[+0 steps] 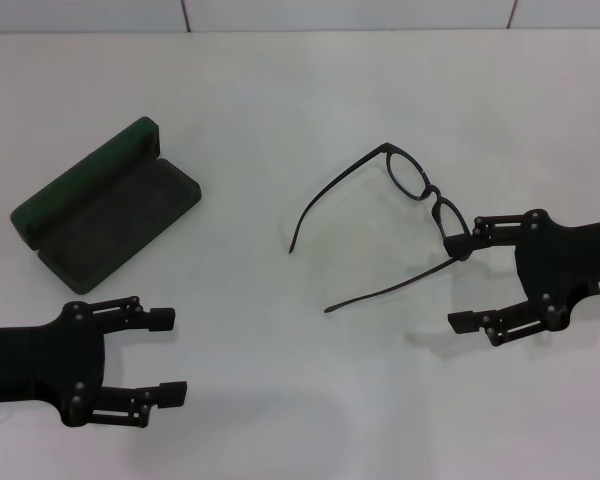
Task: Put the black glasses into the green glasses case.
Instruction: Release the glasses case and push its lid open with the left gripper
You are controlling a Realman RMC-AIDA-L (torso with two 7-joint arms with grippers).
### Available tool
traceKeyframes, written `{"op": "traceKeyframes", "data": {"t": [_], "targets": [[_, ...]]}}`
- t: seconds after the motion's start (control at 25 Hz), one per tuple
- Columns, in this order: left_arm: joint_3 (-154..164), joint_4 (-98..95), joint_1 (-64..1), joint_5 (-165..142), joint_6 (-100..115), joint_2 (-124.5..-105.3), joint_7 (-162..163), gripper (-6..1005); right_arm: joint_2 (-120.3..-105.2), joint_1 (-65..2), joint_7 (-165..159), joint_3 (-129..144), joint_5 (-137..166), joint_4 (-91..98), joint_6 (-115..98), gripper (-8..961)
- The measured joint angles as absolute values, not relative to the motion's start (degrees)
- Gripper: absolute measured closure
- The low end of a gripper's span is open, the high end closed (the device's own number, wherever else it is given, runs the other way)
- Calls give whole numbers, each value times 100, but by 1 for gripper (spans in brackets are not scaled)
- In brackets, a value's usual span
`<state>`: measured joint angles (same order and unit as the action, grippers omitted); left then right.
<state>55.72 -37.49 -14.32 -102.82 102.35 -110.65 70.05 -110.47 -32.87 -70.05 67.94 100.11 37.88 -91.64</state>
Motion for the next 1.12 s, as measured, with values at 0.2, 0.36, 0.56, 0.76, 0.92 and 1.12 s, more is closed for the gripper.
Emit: {"op": "traceKeyframes", "data": {"t": [0.2, 0.36, 0.56, 0.76, 0.92, 1.12], "targets": [[5572, -3745, -1432, -10283, 10230, -11065, 7005, 119, -11050, -3287, -7005, 6794, 10011, 3788, -9163, 98], [5572, -3745, -1432, -10283, 10230, -11065, 7046, 119, -11053, -3287, -7005, 6794, 10011, 3788, -9162, 99], [5342, -3753, -1456, -10274, 10220, -11077, 7307, 119, -11058, -3283, -7005, 6794, 10011, 3788, -9156, 99], [4632, -3775, -1675, -10296, 10190, -11097, 8366, 119, -11068, -3270, -7005, 6794, 10011, 3788, -9151, 98], [4543, -4305, -1869, -10519, 9869, -11035, 9417, 119, -11073, -3270, -7005, 6800, 10010, 3788, -9161, 98], [4543, -5997, -2223, -11591, 9436, -11200, 11174, 120, -11074, -3279, -7007, 6826, 10010, 3788, -9168, 99]]}}
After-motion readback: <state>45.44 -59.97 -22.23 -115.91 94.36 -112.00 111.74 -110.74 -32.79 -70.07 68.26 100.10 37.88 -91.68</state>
